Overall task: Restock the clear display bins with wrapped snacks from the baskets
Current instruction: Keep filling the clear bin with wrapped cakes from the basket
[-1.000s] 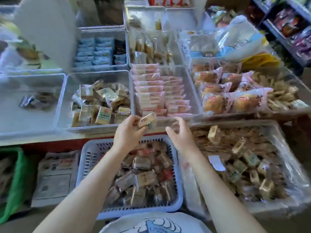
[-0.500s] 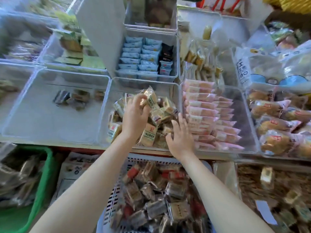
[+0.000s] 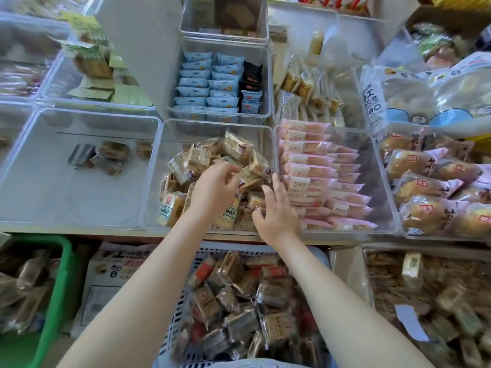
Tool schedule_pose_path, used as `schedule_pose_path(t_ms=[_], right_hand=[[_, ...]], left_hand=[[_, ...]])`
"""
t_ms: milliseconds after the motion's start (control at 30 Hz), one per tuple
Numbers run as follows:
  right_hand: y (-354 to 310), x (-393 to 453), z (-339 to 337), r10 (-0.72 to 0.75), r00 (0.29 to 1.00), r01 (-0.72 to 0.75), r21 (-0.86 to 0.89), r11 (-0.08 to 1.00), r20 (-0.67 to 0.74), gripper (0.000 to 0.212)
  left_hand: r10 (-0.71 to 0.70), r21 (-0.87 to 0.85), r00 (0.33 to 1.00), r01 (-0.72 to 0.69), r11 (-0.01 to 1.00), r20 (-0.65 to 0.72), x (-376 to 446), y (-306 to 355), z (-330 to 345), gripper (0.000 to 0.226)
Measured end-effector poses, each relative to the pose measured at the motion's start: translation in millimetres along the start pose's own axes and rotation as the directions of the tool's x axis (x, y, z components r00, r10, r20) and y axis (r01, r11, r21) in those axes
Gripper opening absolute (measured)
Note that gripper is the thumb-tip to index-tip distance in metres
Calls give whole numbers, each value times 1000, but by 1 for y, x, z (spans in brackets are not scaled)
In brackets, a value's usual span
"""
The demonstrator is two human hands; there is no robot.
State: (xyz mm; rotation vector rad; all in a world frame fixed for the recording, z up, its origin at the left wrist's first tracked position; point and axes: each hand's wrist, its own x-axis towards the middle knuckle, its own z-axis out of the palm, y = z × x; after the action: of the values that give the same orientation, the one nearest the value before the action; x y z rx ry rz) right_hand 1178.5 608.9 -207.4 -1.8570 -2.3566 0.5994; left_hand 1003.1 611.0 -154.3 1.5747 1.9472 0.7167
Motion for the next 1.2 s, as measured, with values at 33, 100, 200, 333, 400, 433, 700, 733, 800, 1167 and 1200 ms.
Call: schedule_pose_path(t_ms=[33,100,200,333,400,433,700,733,800,1167,1200], right_hand=[[0,0,-2,1,1000,-2,35,999,20,61],[2,-1,-11,-17,998,8,141,990,67,61],[18,-22,-35,-26,999,13,273,962,45,51],[82,-96,-54,79,974,6,373,928,-212,21],[130,-139,-58,210,961,-119,420,900,-180,16],[155,-159,-60,286,948,-202,431,879,-139,17],[358,-284,-59,700,712,-675,220,704,-55,25],[375,-294,-56,713,702,-701,176,692,-7,31],[399,-304,-48,696,714,-700,112,705,77,42],[418,-306,-53,648,760,-633,296,715,60,33],[416,-307,-61,644,765,-609,350,712,19,34]], left_hand=[[-8,-14,1000,8,1000,11,-13,5,0,21],[-29,-29,998,31,999,55,-39,14,1,17],[-54,-10,991,55,998,122,-76,30,15,16],[-24,69,955,4,998,295,-120,68,63,18],[9,103,916,-55,993,400,-137,95,99,16],[33,124,893,-99,987,449,-144,109,119,14],[149,154,694,-355,922,704,-195,211,251,20],[152,153,690,-360,920,708,-201,221,263,19],[145,171,707,-356,919,692,-210,236,282,21],[36,271,749,-283,920,662,-215,264,317,28],[44,260,757,-277,925,652,-214,267,318,28]])
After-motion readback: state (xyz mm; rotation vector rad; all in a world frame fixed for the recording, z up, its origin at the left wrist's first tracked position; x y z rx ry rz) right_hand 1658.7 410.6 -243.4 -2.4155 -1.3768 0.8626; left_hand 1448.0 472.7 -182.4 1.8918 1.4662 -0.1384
